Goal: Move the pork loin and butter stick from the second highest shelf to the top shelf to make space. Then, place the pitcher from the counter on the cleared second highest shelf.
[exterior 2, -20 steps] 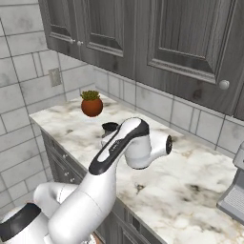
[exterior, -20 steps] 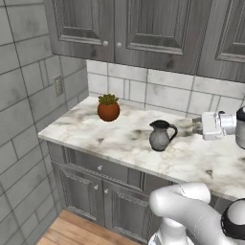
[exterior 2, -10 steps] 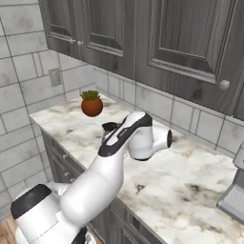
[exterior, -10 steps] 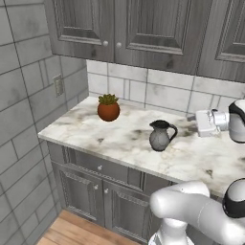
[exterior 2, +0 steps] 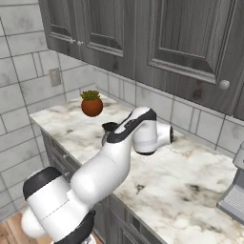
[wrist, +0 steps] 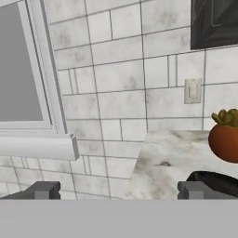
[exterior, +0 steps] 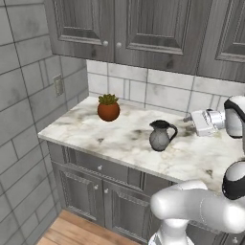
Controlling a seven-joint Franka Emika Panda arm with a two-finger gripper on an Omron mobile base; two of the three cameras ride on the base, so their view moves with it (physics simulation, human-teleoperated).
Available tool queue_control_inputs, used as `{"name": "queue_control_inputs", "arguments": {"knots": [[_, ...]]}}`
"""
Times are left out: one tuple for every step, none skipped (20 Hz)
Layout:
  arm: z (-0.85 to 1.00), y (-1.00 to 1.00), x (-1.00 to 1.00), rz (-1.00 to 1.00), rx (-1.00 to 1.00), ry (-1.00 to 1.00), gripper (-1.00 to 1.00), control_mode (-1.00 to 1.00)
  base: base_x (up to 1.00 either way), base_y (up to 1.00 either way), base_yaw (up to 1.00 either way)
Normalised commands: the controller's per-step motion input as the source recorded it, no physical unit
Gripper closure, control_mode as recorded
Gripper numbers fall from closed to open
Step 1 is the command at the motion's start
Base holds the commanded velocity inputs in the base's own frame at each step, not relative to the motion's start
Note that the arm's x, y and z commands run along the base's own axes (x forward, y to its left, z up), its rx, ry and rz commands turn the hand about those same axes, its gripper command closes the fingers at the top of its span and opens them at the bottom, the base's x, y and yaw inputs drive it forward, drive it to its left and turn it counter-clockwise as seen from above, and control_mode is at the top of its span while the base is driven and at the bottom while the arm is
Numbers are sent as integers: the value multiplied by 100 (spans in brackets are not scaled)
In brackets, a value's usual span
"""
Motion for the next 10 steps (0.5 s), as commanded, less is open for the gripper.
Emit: {"name": "queue_control_inputs", "arguments": {"knots": [[-14, 0, 14, 8, 0, 5, -100, -100, 0, 0, 0], [-15, 0, 17, 8, 0, 5, -100, -100, 0, 0, 0], [-16, 0, 16, 8, 0, 6, -100, -100, 0, 0, 0], [-18, 0, 16, 9, 0, 6, -100, -100, 0, 0, 0], [-19, 0, 15, 9, 0, 6, -100, -100, 0, 0, 0], [-19, 0, 15, 8, 0, 6, -100, -100, 0, 0, 0], [-20, 0, 15, 8, 0, 6, -100, -100, 0, 0, 0], [-21, 0, 16, 8, 0, 6, -100, -100, 0, 0, 0], [-22, 0, 16, 8, 0, 6, -100, -100, 0, 0, 0], [-22, 0, 16, 8, 0, 6, -100, -100, 0, 0, 0]]}}
